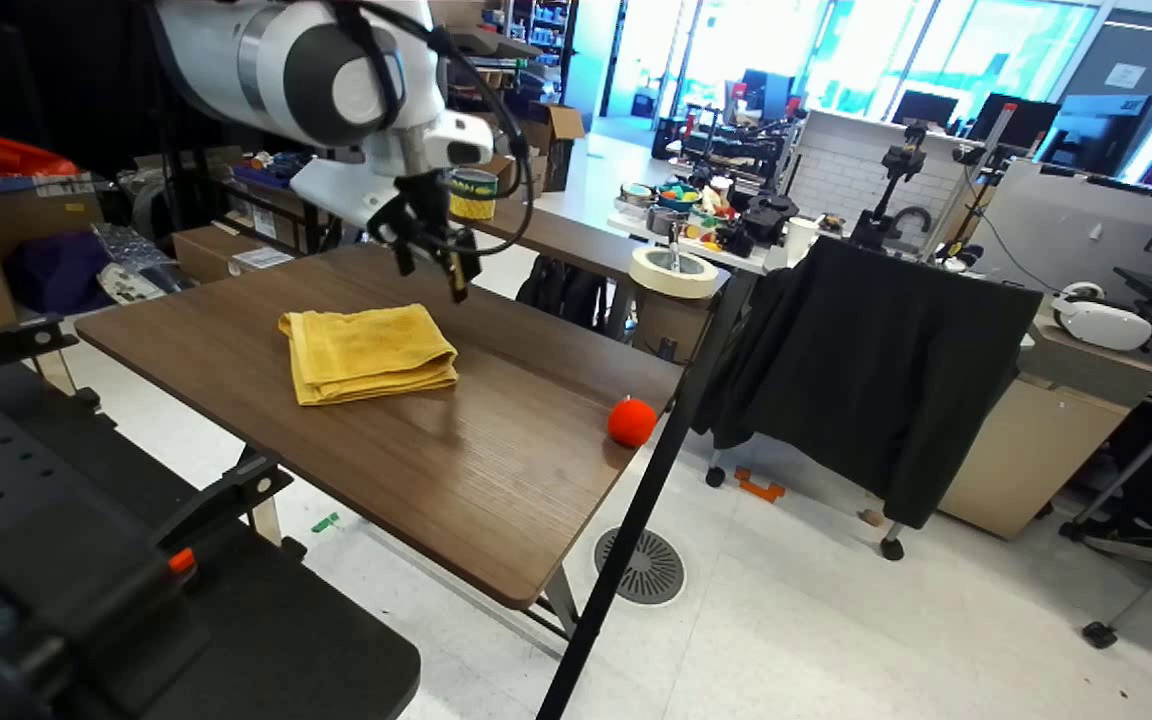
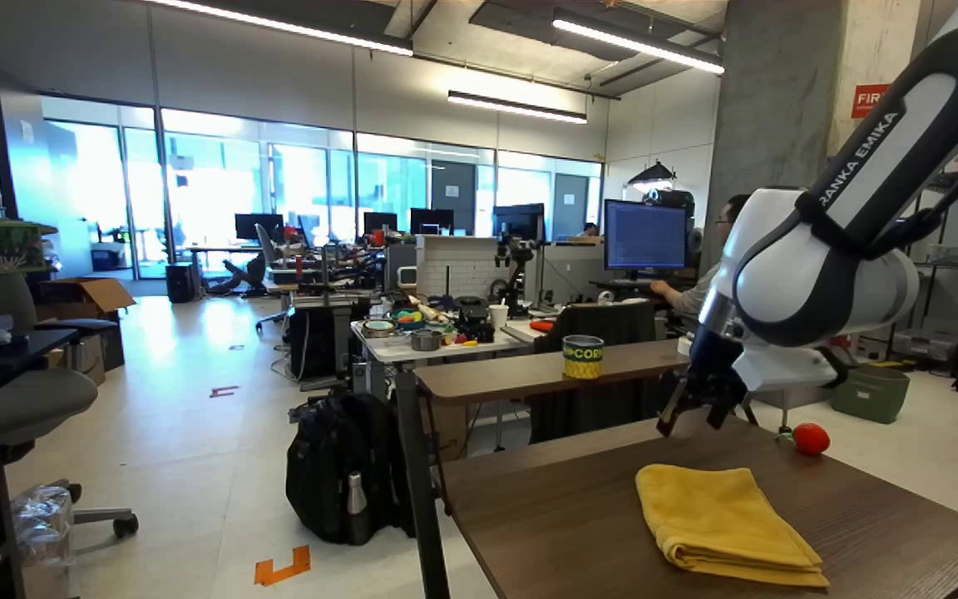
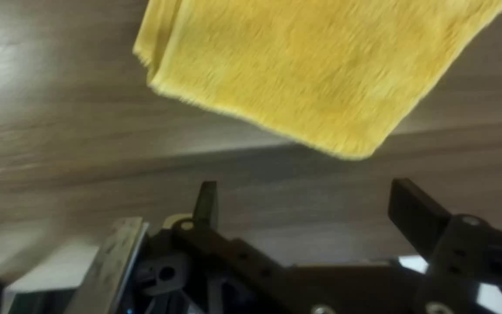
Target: Wipe the table with the yellow towel
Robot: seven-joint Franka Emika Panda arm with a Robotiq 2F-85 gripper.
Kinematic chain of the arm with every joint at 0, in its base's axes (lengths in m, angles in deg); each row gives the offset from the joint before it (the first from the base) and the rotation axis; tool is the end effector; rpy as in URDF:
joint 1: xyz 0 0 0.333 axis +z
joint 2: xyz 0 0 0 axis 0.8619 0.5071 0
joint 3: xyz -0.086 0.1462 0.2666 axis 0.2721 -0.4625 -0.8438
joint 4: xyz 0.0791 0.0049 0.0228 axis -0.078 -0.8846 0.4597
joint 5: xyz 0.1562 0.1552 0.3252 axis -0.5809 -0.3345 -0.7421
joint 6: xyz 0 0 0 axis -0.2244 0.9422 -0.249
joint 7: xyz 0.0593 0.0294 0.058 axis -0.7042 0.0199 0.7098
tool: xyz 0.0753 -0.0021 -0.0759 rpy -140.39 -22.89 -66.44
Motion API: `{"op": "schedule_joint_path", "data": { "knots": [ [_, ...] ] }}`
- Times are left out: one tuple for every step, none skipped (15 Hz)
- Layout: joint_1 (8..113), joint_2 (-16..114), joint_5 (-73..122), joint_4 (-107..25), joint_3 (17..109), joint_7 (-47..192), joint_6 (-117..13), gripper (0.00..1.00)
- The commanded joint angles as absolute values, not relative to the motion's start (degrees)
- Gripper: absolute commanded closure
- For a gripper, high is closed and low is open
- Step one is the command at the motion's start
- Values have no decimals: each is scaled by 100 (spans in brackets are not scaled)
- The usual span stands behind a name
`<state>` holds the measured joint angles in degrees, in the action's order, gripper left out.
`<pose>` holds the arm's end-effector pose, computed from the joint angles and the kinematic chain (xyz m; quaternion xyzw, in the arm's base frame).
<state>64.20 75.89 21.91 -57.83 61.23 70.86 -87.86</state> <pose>0.6424 0.0287 0.1280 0.9873 -0.0230 0.1570 0.0018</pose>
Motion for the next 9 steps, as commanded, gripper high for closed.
{"op": "schedule_joint_path", "data": {
  "knots": [
    [6317, 7386, 2103, -5729, 6638, 6934, -9456, 0],
    [6354, 7462, 2063, -5616, 6861, 6814, -9609, 0],
    [6432, 7622, 2021, -5452, 7149, 6671, -9739, 0],
    [6548, 7795, 1961, -5318, 7467, 6508, -9836, 0],
    [6659, 7959, 1867, -5203, 7760, 6330, -9851, 0],
    [6779, 8160, 1773, -5089, 8064, 6154, -9911, 0],
    [6922, 8357, 1639, -4981, 8379, 5955, -9871, 0],
    [7024, 8544, 1523, -4893, 8615, 5805, -9810, 0],
    [7137, 8728, 1404, -4819, 8845, 5649, -9732, 0]
  ]
}}
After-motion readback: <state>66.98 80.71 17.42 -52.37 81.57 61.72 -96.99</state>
